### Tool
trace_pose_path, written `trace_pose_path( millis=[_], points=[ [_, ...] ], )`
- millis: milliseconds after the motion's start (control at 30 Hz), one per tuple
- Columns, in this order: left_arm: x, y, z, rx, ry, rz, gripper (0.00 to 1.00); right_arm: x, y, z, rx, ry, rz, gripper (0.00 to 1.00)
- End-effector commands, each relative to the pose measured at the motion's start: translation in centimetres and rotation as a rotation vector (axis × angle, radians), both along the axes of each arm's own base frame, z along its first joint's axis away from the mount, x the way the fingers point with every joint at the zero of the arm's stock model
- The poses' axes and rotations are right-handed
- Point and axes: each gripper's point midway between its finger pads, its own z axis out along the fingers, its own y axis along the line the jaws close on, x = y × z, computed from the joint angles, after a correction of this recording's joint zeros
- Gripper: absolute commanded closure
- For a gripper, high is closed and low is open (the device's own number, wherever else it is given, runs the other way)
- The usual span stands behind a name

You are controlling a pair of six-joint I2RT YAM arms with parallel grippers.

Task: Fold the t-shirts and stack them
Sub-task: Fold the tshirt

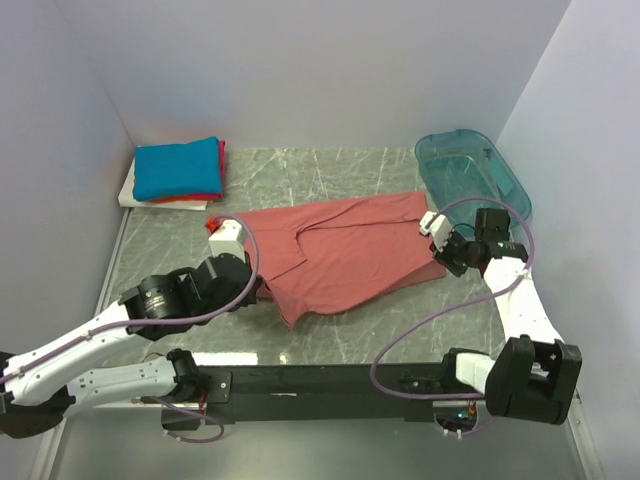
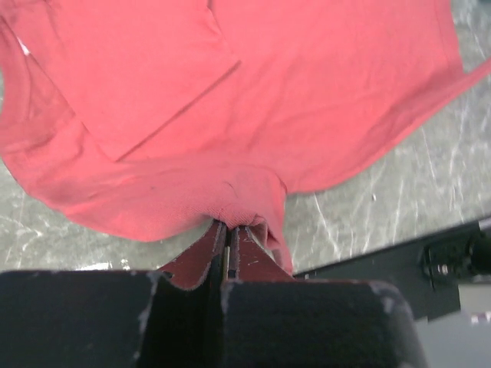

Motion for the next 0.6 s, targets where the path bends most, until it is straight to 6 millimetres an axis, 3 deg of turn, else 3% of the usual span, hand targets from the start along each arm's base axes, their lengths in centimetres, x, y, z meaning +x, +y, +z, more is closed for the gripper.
trace_pose_path(
  millis=[0, 200, 367, 567],
  points=[
    [2.3, -0.6, 2.2, -0.041, -0.071, 0.047, 1.00, 3.9, -0.5, 3.1, 0.025, -0.120, -0.086, 1.00],
    [5.5, -0.2, 3.0, -0.046, -0.107, 0.076, 1.00, 6.5, -1.2, 3.2, 0.055, -0.115, -0.167, 1.00],
    [8.2, 0.0, 2.7, -0.072, -0.109, 0.087, 1.00, 7.7, -1.1, 2.7, 0.082, -0.101, -0.182, 1.00],
    [10.0, 1.0, 2.0, -0.066, -0.108, 0.110, 1.00, 8.8, -1.2, 2.6, 0.092, -0.098, -0.204, 1.00]
  ],
)
